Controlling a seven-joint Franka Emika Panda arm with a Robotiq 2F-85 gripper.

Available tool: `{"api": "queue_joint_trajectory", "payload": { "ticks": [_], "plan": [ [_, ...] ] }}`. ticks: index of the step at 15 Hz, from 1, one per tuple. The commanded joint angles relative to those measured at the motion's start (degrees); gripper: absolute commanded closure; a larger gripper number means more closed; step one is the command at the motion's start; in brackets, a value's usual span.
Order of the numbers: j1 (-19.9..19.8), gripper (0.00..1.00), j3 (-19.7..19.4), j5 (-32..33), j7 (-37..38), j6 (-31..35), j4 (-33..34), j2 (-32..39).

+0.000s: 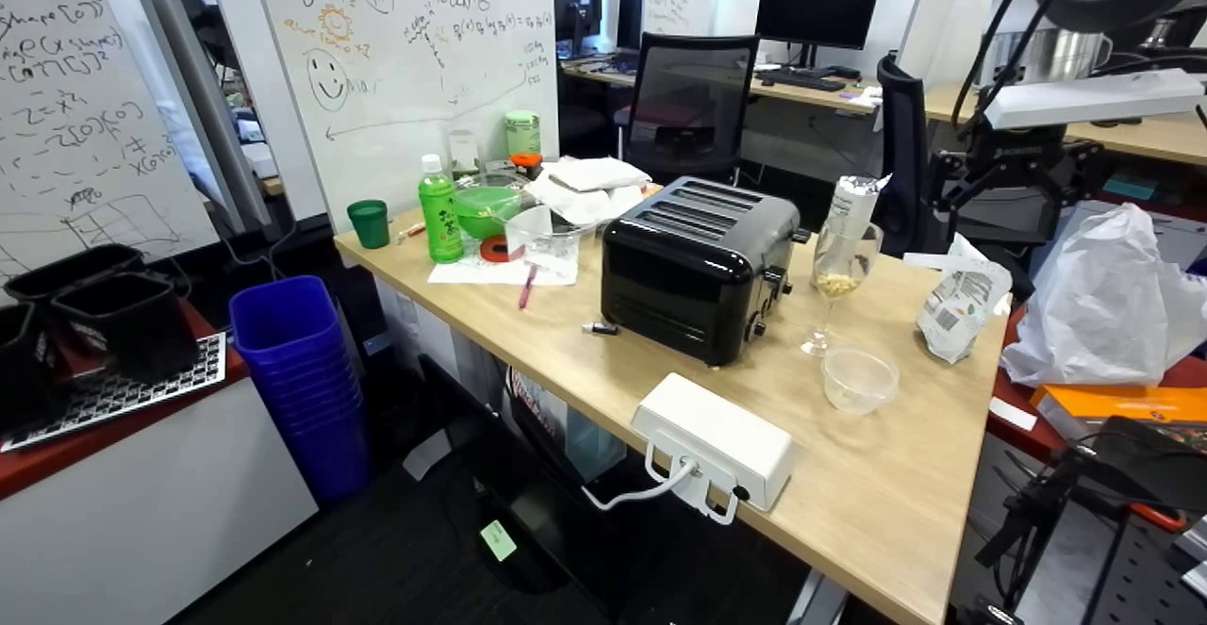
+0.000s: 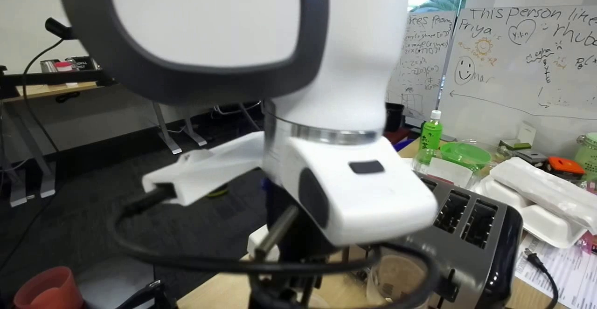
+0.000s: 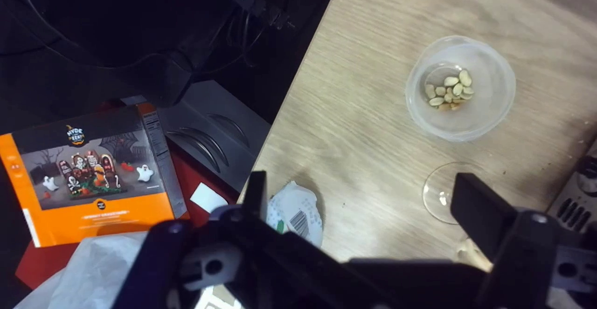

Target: Pick up the sachet from the table and move it to the left.

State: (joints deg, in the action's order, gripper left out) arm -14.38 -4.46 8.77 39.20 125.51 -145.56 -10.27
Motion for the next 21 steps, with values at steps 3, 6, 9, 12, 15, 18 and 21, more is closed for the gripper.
{"api": "queue_joint_trajectory", "payload": {
  "ticks": [3, 6, 9, 12, 15, 18, 21],
  "plan": [
    [-0.39, 0.0, -5.89, -4.4, -0.91, -1.0, 10.23, 12.35],
    [0.43, 0.0, -7.92, -3.58, -1.21, -0.11, 10.56, 12.72],
    [0.7, 0.0, -8.39, -3.68, -1.38, -0.08, 11.26, 13.63],
    [0.95, 0.0, -8.33, -3.67, -1.31, -0.08, 11.19, 13.44],
    [0.95, 0.0, -8.34, -3.67, -1.31, -0.08, 11.19, 13.45],
    [0.76, 0.0, -8.96, -0.87, 1.02, 3.21, 11.67, 14.87],
    [0.83, 0.0, -10.1, 3.16, 4.5, 8.47, 11.84, 17.56]
  ]
}}
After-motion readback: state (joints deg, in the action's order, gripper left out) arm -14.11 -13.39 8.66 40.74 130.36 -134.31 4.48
